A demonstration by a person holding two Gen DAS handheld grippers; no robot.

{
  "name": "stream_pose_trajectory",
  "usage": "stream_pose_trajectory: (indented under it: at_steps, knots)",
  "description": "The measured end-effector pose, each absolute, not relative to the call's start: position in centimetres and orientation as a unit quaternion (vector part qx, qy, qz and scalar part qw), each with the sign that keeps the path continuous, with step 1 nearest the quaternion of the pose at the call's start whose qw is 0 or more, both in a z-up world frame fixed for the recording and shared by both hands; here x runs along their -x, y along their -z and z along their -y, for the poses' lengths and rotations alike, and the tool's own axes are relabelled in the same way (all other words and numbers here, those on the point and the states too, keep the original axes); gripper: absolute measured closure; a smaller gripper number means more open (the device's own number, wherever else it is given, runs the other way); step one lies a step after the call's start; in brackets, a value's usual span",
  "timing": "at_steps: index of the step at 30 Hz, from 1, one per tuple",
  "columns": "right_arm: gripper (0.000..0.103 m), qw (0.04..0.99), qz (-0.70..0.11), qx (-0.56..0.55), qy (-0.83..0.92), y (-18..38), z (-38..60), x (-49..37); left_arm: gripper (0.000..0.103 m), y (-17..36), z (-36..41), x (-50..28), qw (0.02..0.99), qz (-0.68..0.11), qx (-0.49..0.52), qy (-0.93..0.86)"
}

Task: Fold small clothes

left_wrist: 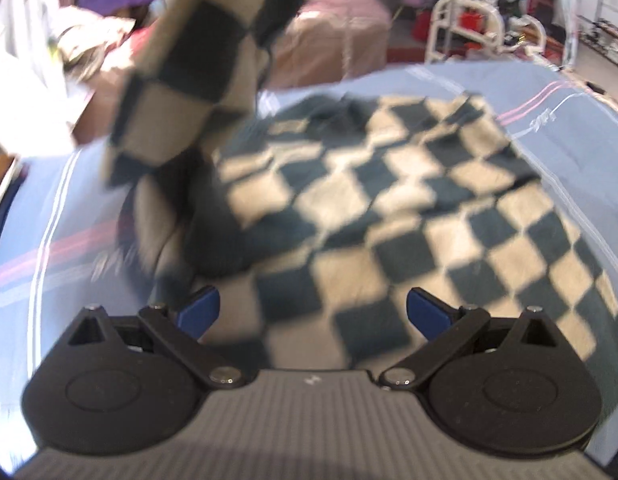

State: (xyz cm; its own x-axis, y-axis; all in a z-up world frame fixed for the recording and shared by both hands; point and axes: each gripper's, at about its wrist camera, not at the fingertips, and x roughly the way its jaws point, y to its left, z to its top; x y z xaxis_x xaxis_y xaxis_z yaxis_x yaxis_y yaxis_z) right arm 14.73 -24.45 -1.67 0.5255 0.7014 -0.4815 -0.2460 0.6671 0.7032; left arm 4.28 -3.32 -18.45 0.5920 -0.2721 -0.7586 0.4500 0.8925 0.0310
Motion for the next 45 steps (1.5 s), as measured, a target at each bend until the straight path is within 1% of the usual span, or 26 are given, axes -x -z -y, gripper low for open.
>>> stream_pose_trajectory:
  at_steps: [3,6,11,14,15,17,19,23,26,32,34,35,37,39,41,42,43,45]
  knots:
    - [0.094,0.813,-0.387,-0.307,-0.307,-0.7,24.3,-14.5,0.001,18.1,6.4,-6.5,0.898,-0.359,-0.131,0.220]
    - [0.094,0.816,-0.388,-0.299,-0.309,-1.4,24.4,-14.2,0.000,19.1,8.3,-8.5,0.911,-0.325,-0.177,0.182]
    - [0.094,0.812,-0.396,-0.326,-0.278,0.8,26.4,-13.7,0.000,20.7,8.5,-11.1,0.907,-0.352,-0.155,0.174]
    - [0.094,0.818,-0.389,-0.343,-0.248,2.1,28.7,-13.2,0.000,20.4,8.8,-10.0,0.915,-0.325,-0.144,0.189]
    - [0.094,0.819,-0.390,-0.349,-0.235,2.7,29.5,-13.2,0.000,20.4,9.0,-9.8,0.917,-0.321,-0.142,0.191]
    - [0.094,0.821,-0.403,-0.349,-0.206,4.7,31.0,-13.2,0.000,21.1,9.0,-10.4,0.913,-0.340,-0.131,0.184]
    - [0.094,0.823,-0.426,-0.336,-0.170,7.4,32.5,-13.2,0.003,21.9,8.9,-11.1,0.906,-0.359,-0.132,0.179]
    - [0.094,0.820,-0.476,-0.294,-0.121,13.2,34.9,-13.3,0.003,22.6,7.8,-11.3,0.904,-0.366,-0.142,0.168]
    - [0.094,0.807,-0.503,-0.294,-0.100,16.6,36.5,-13.1,0.003,22.3,6.5,-11.4,0.905,-0.373,-0.127,0.159]
    - [0.094,0.799,-0.530,-0.275,-0.068,19.8,38.1,-13.1,0.003,20.0,4.4,-10.6,0.915,-0.357,-0.116,0.151]
    - [0.092,0.801,-0.533,-0.266,-0.057,20.4,38.1,-13.6,0.003,19.6,3.7,-10.7,0.916,-0.356,-0.115,0.142]
    - [0.090,0.805,-0.537,-0.248,-0.054,20.7,37.8,-14.0,0.002,19.5,3.3,-10.8,0.917,-0.357,-0.113,0.136]
    - [0.074,0.811,-0.548,-0.200,-0.048,21.5,36.8,-14.8,0.002,19.3,2.7,-11.0,0.917,-0.364,-0.111,0.123]
    - [0.063,0.812,-0.560,-0.162,-0.032,22.2,35.9,-15.6,0.002,19.6,2.2,-11.1,0.914,-0.374,-0.111,0.112]
    - [0.063,0.815,-0.563,-0.136,-0.025,22.3,35.1,-16.2,0.002,19.7,1.8,-10.9,0.913,-0.377,-0.114,0.103]
    - [0.061,0.829,-0.547,-0.114,-0.014,21.5,34.7,-16.2,0.002,19.6,1.6,-10.6,0.914,-0.377,-0.113,0.099]
    - [0.057,0.846,-0.526,-0.087,0.000,20.3,34.1,-16.0,0.002,19.6,1.4,-10.3,0.915,-0.378,-0.109,0.096]
    - [0.026,0.873,-0.485,-0.047,-0.009,17.7,32.3,-16.1,0.002,19.7,1.4,-9.8,0.913,-0.386,-0.095,0.094]
